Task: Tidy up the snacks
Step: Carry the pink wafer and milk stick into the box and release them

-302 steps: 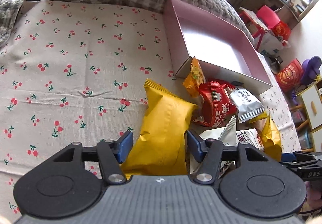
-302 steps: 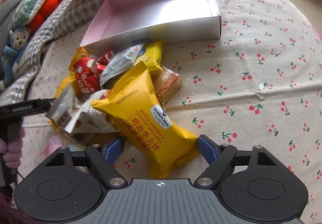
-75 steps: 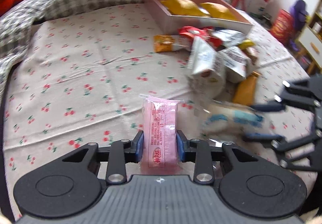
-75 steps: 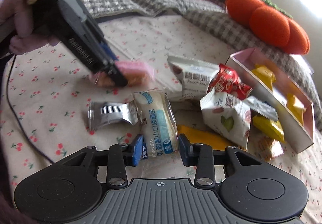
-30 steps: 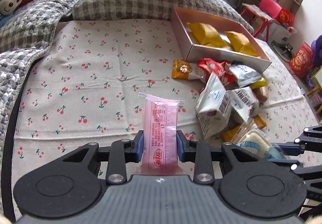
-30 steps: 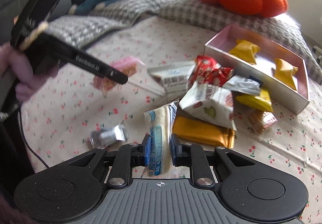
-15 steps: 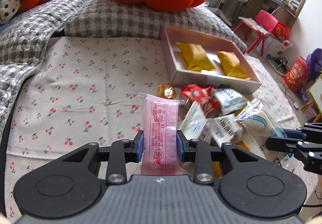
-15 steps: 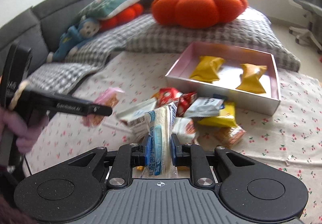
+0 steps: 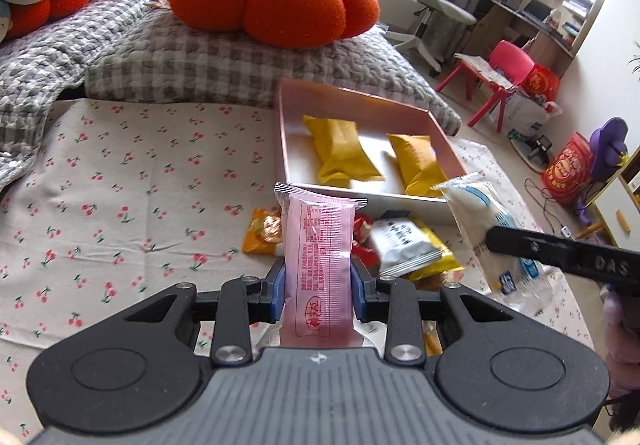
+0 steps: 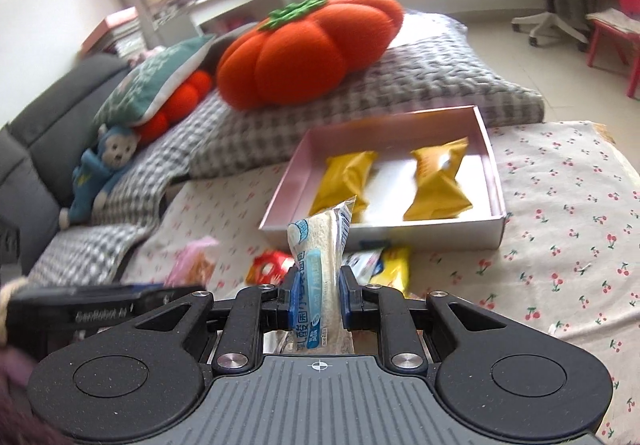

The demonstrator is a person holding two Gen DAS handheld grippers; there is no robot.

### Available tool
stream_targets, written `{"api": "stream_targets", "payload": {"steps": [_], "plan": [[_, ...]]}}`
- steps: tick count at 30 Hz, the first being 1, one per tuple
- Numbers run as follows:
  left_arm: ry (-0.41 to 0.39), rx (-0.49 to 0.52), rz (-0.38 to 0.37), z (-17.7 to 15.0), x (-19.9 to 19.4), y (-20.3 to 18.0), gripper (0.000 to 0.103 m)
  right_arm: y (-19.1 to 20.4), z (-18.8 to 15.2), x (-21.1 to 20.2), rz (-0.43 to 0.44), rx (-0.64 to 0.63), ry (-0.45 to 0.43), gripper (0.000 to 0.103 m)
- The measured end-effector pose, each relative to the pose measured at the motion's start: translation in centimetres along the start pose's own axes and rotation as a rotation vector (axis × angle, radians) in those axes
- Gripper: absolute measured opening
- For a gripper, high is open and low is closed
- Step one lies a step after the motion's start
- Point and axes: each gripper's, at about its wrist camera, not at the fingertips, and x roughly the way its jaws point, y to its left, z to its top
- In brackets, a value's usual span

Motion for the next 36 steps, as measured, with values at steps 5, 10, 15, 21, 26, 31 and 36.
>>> {"api": "stream_targets", "payload": {"steps": [5, 10, 15, 21, 26, 31, 36], "plan": [[-0.024, -0.008, -0.007, 0.5, 0.2, -0.6, 0.029, -1.2, 1.2, 0.5, -0.004, 0.072, -0.031, 0.018], [-0.052, -0.002, -0.013, 1.2, 0.7, -1.4, 0.029, -2.3, 2.2, 1.3, 0.001, 0.149, -0.061, 0.019], [-0.093, 0.043, -0.001, 2.5, 2.1, -2.3, 0.029, -3.5, 3.2, 2.1, 0.005, 0.224, -0.088, 0.019], [-0.123, 0.125, 0.041, 4.8, 5.3, -2.9, 0.029, -4.4, 5.2, 4.6, 0.004, 0.244, -0.115, 0.019], [-0.097, 0.135, 0.101, 5.5, 8.3, -2.9, 0.029, -5.1, 6.1, 7.3, -0.041, 0.232, -0.108, 0.019], [-0.062, 0.129, 0.15, 5.3, 10.5, -2.7, 0.029, -6.0, 5.9, 9.6, -0.066, 0.232, -0.077, 0.019], [-0.058, 0.113, 0.134, 5.3, 10.9, -2.3, 0.029, -6.4, 5.6, 11.0, -0.084, 0.234, -0.061, 0.019]]}}
